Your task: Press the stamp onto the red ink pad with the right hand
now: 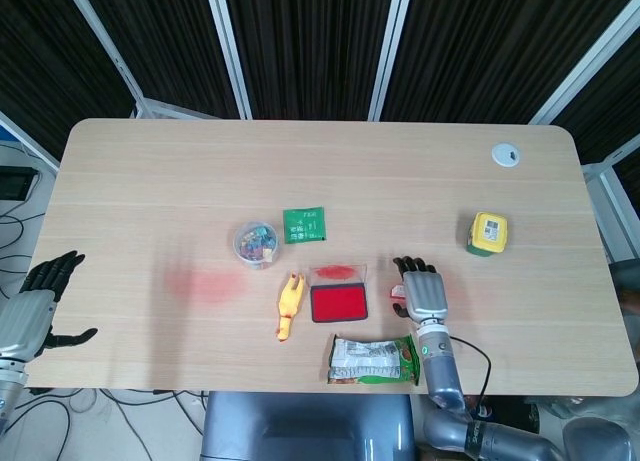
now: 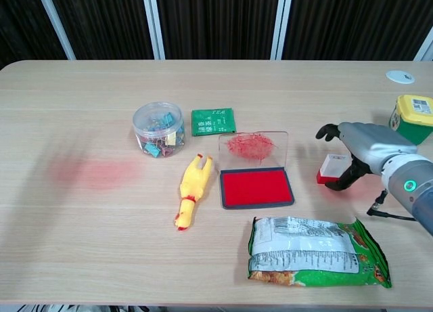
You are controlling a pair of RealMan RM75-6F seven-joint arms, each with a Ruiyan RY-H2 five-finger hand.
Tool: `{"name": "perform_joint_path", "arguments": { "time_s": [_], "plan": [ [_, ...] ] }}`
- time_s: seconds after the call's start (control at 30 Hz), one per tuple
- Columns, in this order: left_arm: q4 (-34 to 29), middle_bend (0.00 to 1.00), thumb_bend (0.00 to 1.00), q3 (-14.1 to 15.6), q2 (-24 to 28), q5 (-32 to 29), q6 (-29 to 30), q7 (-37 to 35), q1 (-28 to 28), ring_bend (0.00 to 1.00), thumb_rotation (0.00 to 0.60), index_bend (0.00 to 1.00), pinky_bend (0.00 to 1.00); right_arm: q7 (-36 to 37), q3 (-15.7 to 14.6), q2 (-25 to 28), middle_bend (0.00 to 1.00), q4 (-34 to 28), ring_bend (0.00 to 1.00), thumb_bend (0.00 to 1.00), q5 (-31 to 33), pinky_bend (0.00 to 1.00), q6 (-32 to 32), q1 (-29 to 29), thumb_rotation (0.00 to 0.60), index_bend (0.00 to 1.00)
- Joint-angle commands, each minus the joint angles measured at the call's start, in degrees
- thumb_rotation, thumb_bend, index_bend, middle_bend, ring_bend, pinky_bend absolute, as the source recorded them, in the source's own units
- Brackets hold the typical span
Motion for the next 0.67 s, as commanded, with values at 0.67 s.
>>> {"name": "perform_joint_path", "arguments": {
  "time_s": [0.67],
  "plan": [
    [0.7, 0.0, 0.0, 0.5, -0.1, 2.1, 1.8, 0.7, 0.7, 0.0, 0.6, 0.0, 0.0, 8.0, -11.3, 27.4, 0.0, -18.8, 0.0, 0.16, -19.5, 0.2, 14.9, -12.4, 0.6, 0.0]
  ]
}}
